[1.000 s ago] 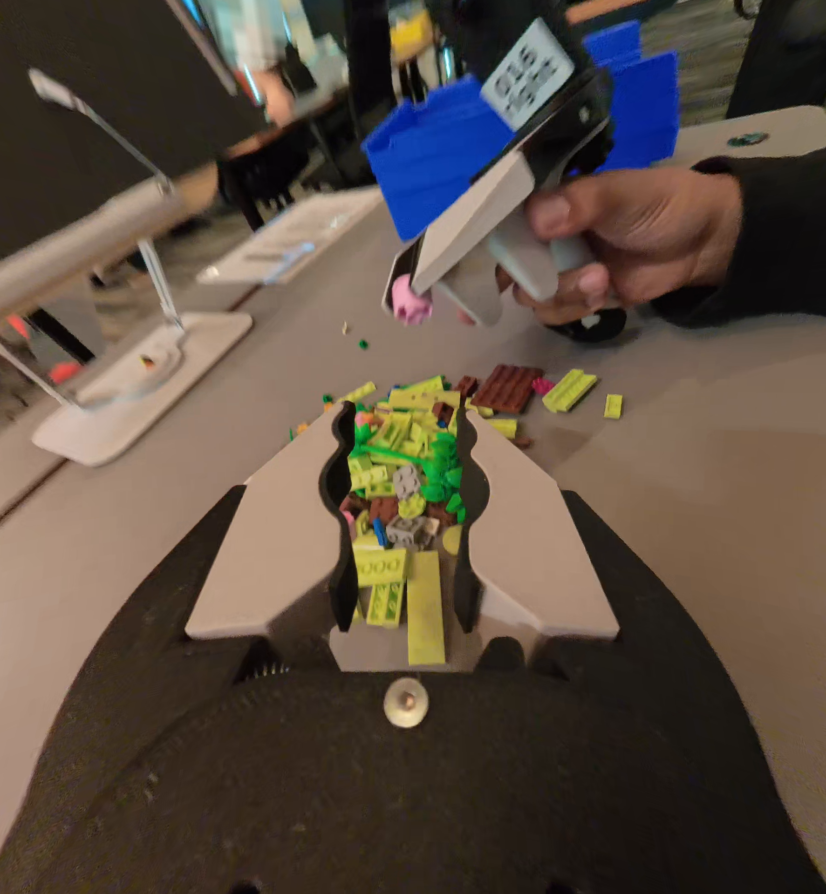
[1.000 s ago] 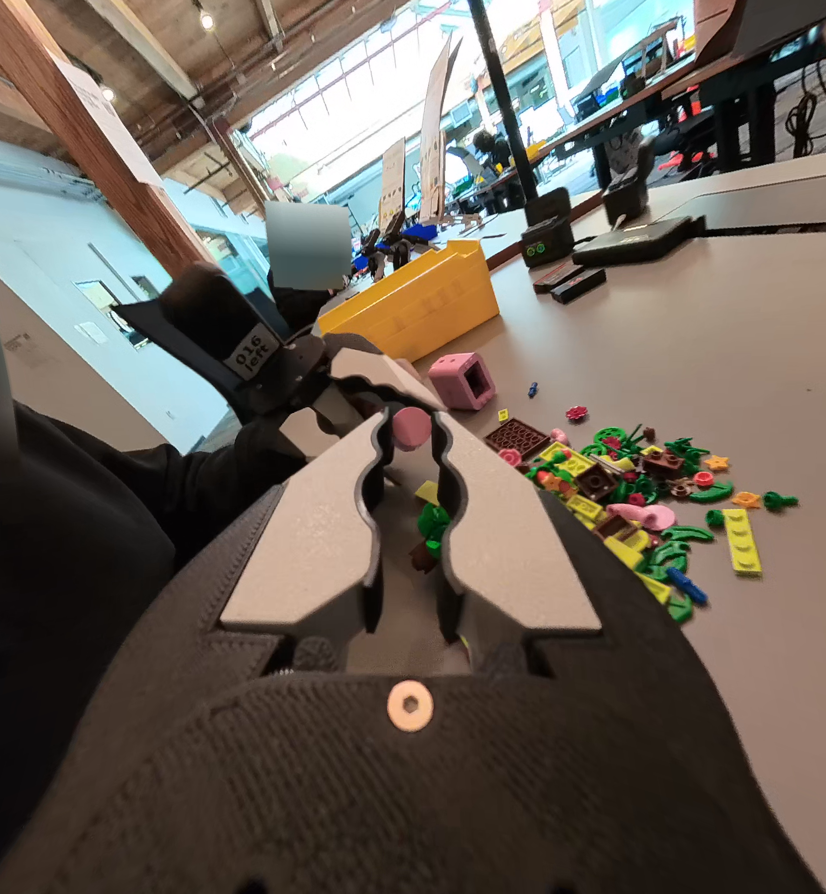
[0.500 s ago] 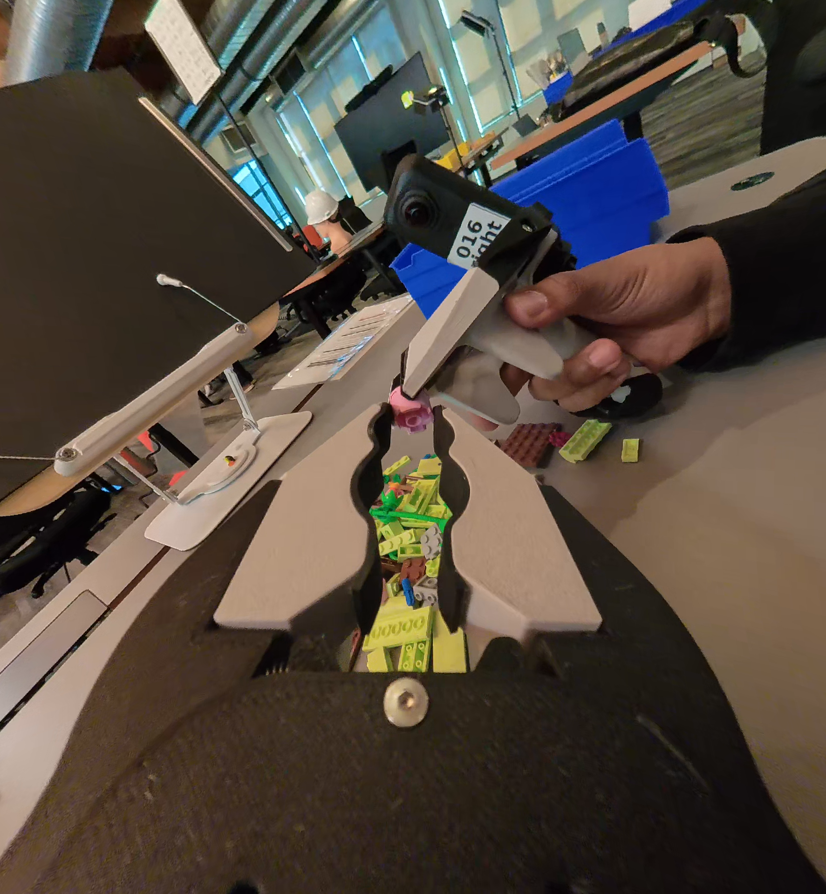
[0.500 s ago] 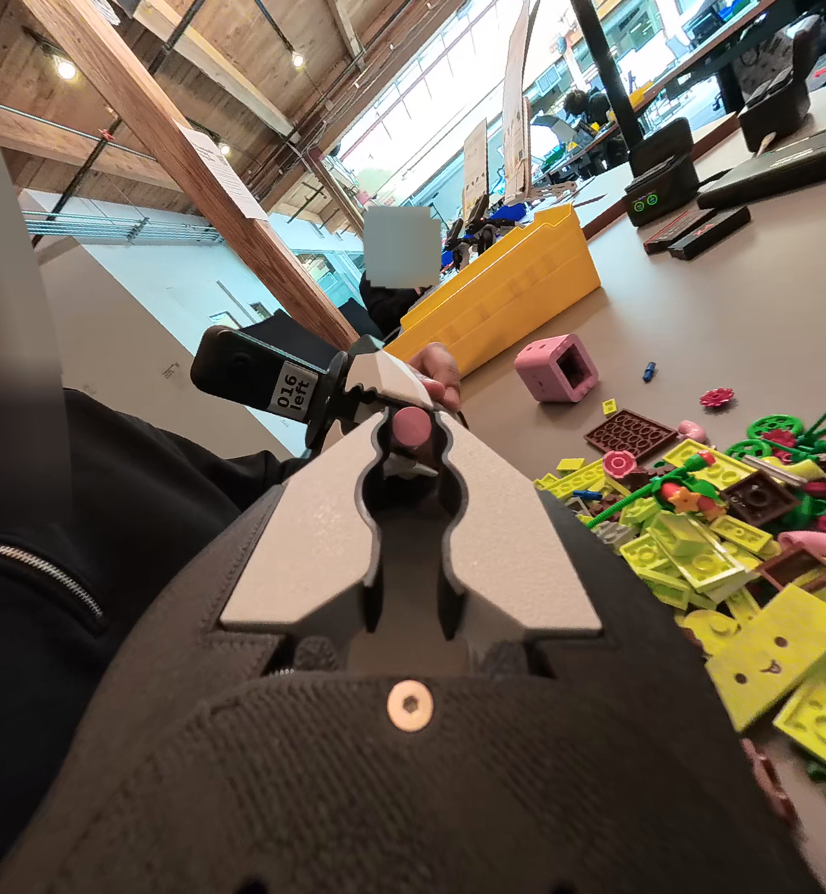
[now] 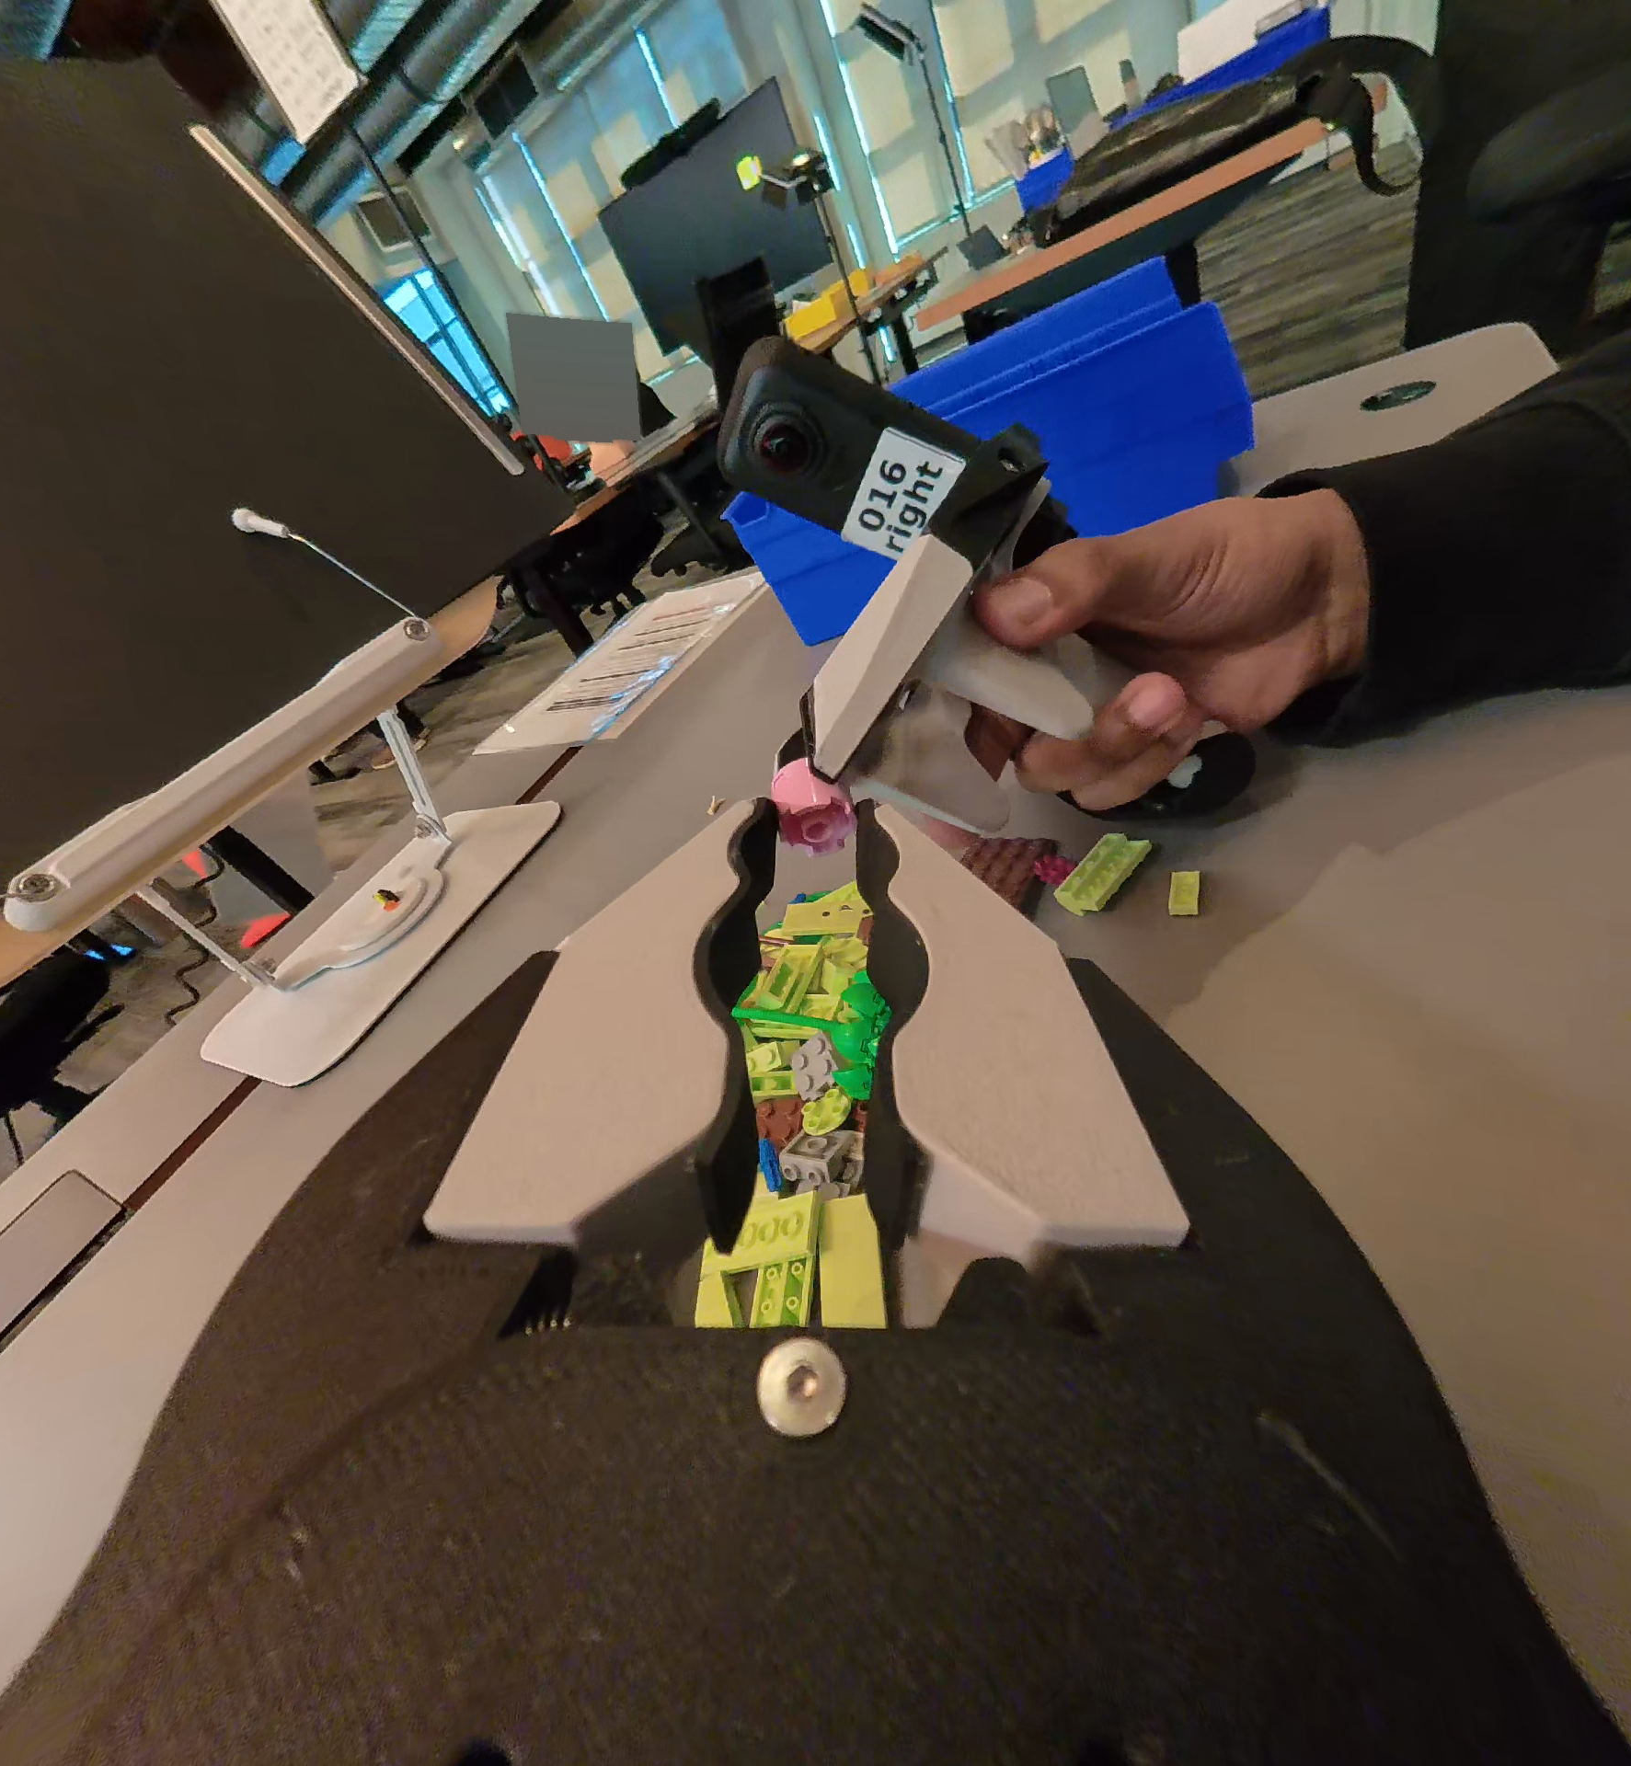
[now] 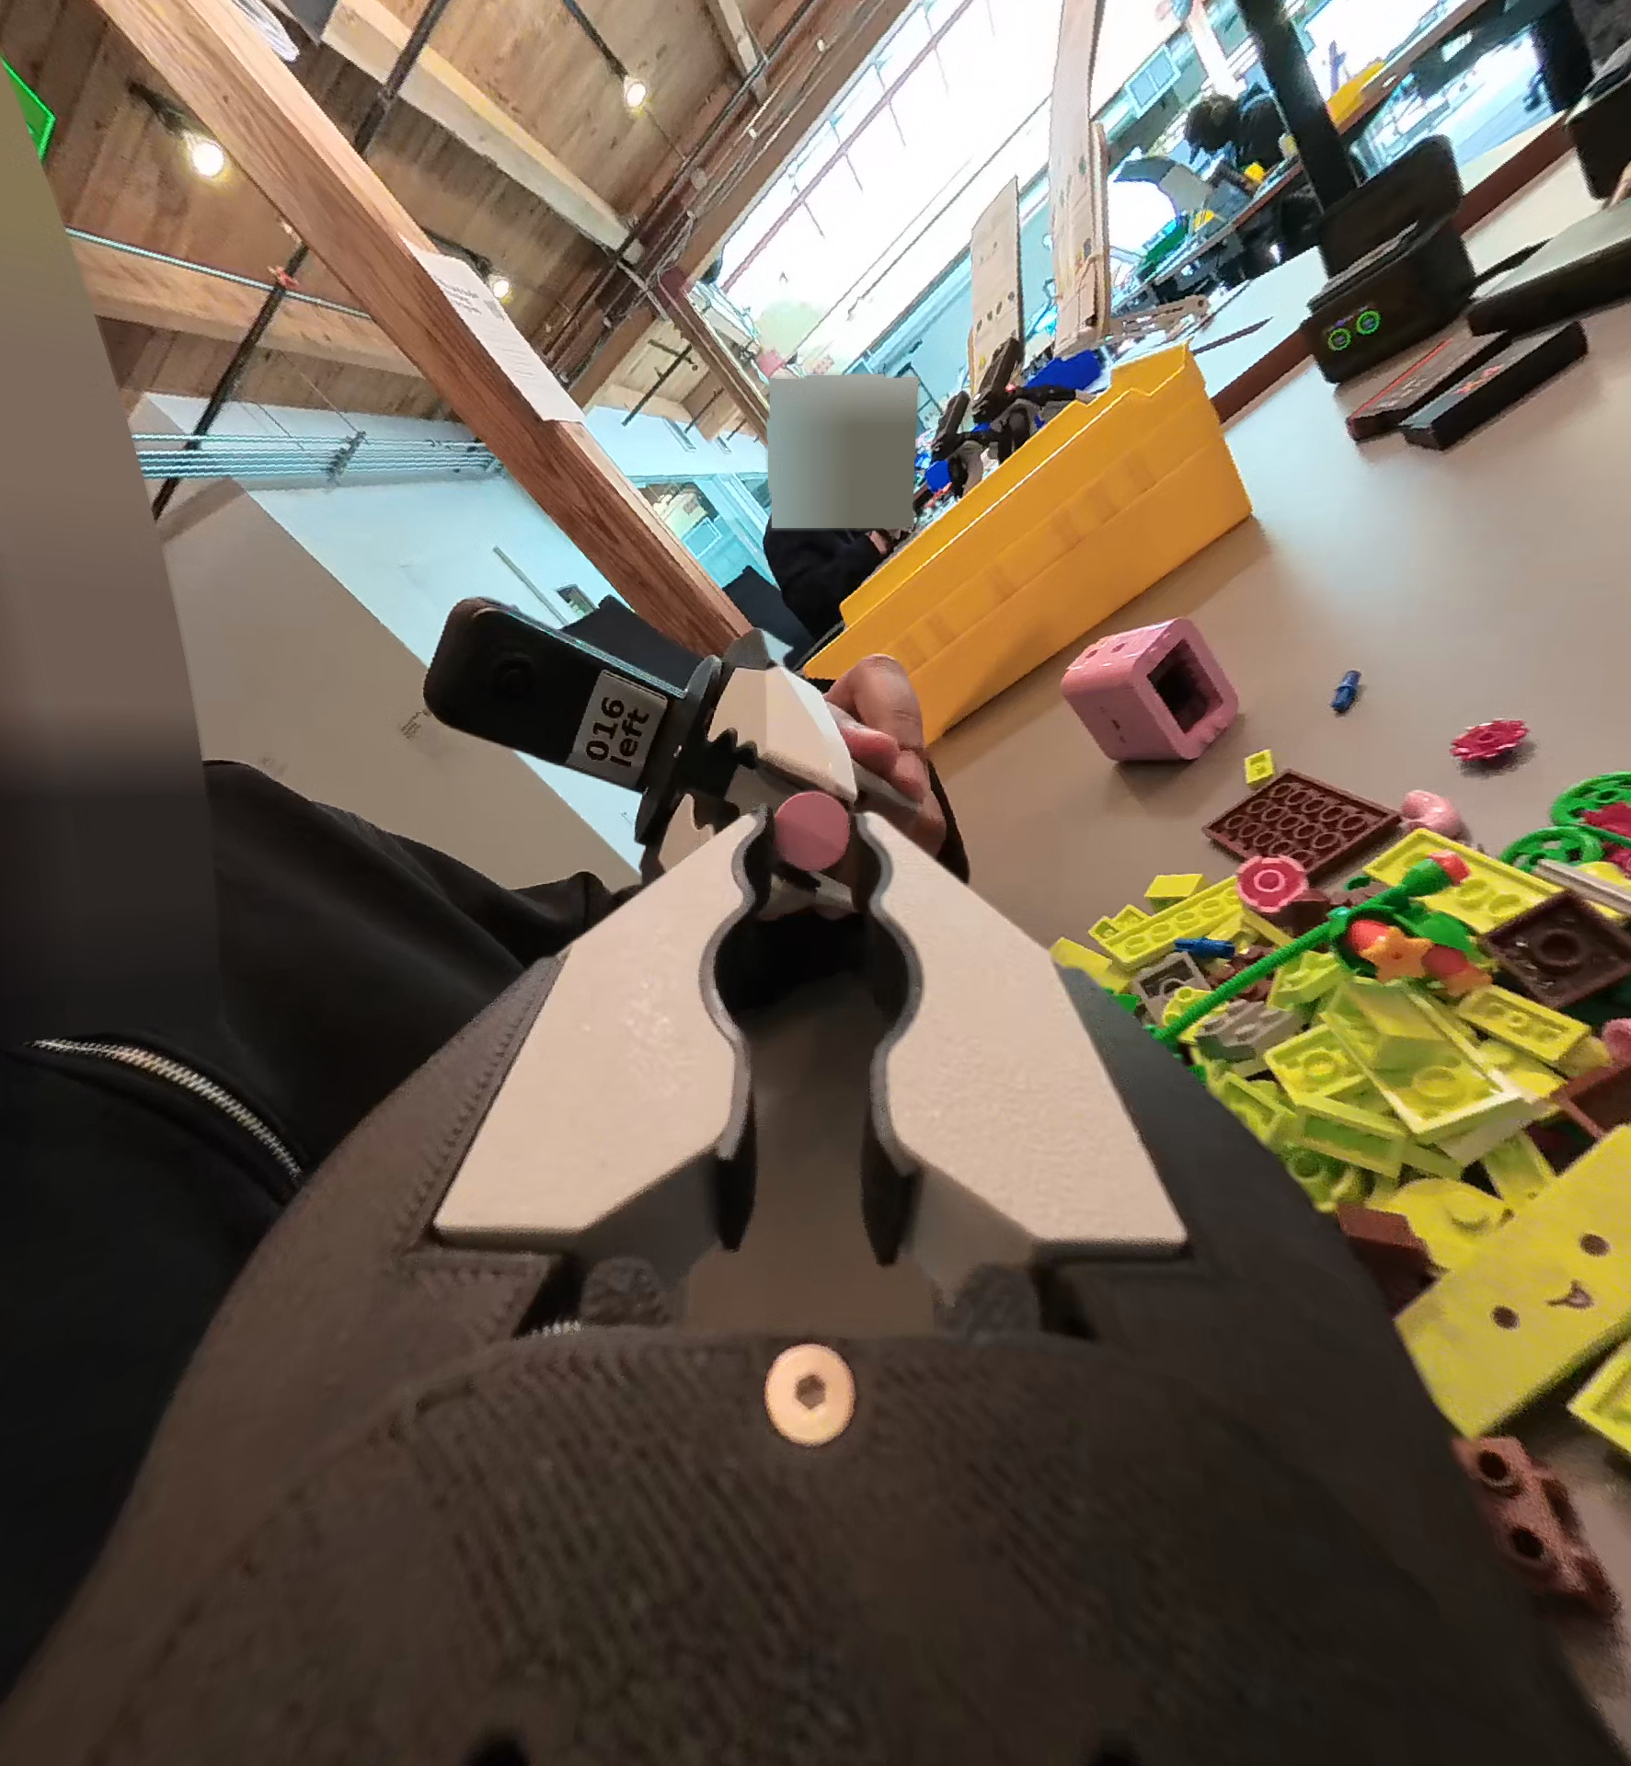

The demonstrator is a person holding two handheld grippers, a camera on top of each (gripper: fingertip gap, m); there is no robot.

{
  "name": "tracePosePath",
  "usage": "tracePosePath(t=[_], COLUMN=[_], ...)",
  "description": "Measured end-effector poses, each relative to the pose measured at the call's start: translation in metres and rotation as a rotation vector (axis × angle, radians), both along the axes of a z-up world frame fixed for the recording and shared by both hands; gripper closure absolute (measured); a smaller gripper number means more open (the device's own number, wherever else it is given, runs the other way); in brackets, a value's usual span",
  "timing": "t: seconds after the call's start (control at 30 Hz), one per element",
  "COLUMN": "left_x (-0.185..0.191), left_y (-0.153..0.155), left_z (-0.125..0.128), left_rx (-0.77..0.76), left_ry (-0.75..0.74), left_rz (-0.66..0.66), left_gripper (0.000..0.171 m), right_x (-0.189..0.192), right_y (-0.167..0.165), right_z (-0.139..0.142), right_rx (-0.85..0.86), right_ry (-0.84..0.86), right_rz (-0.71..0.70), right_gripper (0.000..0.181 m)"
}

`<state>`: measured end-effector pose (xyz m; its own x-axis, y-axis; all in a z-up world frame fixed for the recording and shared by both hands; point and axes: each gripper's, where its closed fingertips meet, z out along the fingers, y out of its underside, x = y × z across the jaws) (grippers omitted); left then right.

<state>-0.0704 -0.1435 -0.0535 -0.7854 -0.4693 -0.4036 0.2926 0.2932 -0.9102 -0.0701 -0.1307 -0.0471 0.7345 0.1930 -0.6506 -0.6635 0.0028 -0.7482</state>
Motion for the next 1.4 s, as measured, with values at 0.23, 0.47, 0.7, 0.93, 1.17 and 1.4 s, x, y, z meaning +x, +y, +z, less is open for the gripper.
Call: tracePosePath(t=[0.23,0.47,0.7,0.93,1.17,1.4], left_x=[0.000,0.003,0.004,0.002,-0.010,-0.031], left_y=[-0.001,0.000,0.000,0.000,-0.001,-0.010], left_z=[-0.002,-0.009,-0.014,-0.012,0.003,0.017], left_rx=[0.029,0.101,0.160,0.105,-0.282,-0.511], left_ry=[-0.038,-0.098,-0.137,-0.083,0.436,0.787], left_rz=[0.013,0.044,0.054,0.033,-0.225,-0.506], left_gripper=[0.159,0.158,0.158,0.158,0.131,0.138], right_x=[0.000,0.002,0.001,0.001,0.001,-0.016], right_y=[-0.002,-0.002,-0.003,-0.002,-0.009,-0.008], right_z=[-0.001,-0.008,-0.014,-0.013,0.006,0.020], right_rx=[0.018,-0.020,-0.057,-0.077,-0.061,-0.003], right_ry=[0.075,0.090,0.062,-0.022,-0.289,-0.434], right_rz=[0.027,0.024,0.021,-0.006,-0.103,-0.082], right_gripper=[0.169,0.170,0.169,0.169,0.169,0.170])
